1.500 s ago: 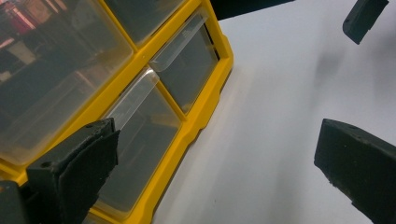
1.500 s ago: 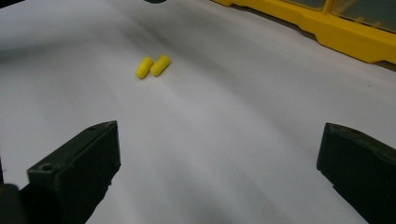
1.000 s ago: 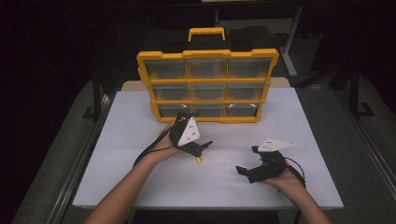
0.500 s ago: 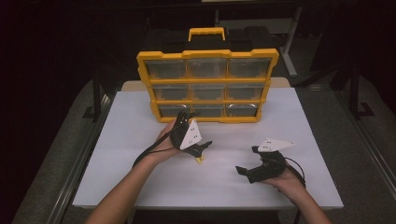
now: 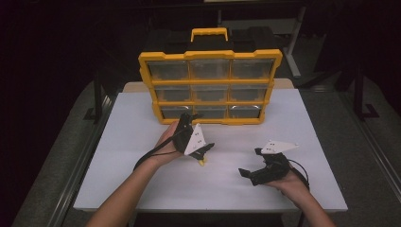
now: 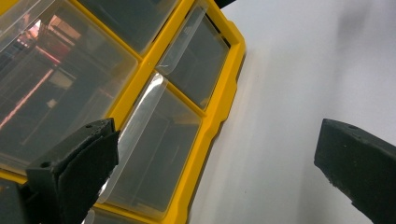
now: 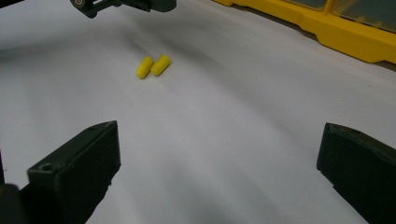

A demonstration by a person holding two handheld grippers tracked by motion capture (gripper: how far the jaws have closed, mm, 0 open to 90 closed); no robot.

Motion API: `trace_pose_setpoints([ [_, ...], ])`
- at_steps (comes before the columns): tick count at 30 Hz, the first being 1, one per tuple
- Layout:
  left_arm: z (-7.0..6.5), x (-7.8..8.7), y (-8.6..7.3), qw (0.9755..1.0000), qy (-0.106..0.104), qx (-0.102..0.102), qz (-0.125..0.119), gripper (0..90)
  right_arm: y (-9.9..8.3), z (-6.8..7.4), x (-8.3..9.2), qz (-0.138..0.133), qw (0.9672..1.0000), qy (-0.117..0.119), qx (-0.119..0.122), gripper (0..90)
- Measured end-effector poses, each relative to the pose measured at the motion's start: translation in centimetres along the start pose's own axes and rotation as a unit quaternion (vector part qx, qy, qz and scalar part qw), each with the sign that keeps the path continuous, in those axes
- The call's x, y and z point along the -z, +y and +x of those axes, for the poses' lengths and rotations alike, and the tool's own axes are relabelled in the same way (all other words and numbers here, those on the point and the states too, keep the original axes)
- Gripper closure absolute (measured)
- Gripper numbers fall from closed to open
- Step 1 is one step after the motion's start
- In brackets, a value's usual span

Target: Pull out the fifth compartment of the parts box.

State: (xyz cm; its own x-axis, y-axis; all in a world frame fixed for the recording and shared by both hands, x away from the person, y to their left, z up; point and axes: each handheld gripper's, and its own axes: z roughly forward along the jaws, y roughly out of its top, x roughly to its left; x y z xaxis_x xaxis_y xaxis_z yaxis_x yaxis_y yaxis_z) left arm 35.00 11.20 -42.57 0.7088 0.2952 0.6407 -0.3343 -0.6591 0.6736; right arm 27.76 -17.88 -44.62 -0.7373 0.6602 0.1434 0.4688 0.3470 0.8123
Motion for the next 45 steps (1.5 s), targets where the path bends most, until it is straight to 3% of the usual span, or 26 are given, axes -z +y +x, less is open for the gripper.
trace_pose_setpoints([
  [14, -0.4, 0.0, 0.1, 0.9992, 0.016, -0.036, 0.006, 0.0, 0.0, 0.0, 0.0, 0.0, 1.0, 0.0, 0.0, 0.0],
  [20, -0.7, -0.1, 0.1, 0.9975, 0.027, -0.063, 0.014, 0.0, 0.0, 0.0, 0.0, 0.0, 1.0, 0.0, 0.0, 0.0],
  [28, -0.9, -0.2, 0.1, 0.9956, 0.036, -0.084, 0.018, 0.0, 0.0, 0.0, 0.0, 0.0, 1.0, 0.0, 0.0, 0.0],
  [35, -1.2, -0.2, 0.2, 0.991, 0.05, -0.121, 0.025, 0.0, 0.0, 0.0, 0.0, 0.0, 1.0, 0.0, -0.001, 0.0],
  [43, -1.4, -0.2, 0.2, 0.9881, 0.059, -0.139, 0.027, 0.0, 0.0, 0.0, 0.0, 0.0, 1.0, 0.0, -0.001, 0.0],
  [44, -1.5, -0.2, 0.2, 0.986, 0.064, -0.151, 0.031, 0.0, 0.0, 0.0, 0.0, -0.001, 1.0, 0.0, -0.001, 0.0],
  [45, -1.5, -0.2, 0.2, 0.9856, 0.065, -0.153, 0.031, 0.0, 0.0, 0.0, 0.0, 0.0, 1.0, 0.0, -0.001, 0.0],
])
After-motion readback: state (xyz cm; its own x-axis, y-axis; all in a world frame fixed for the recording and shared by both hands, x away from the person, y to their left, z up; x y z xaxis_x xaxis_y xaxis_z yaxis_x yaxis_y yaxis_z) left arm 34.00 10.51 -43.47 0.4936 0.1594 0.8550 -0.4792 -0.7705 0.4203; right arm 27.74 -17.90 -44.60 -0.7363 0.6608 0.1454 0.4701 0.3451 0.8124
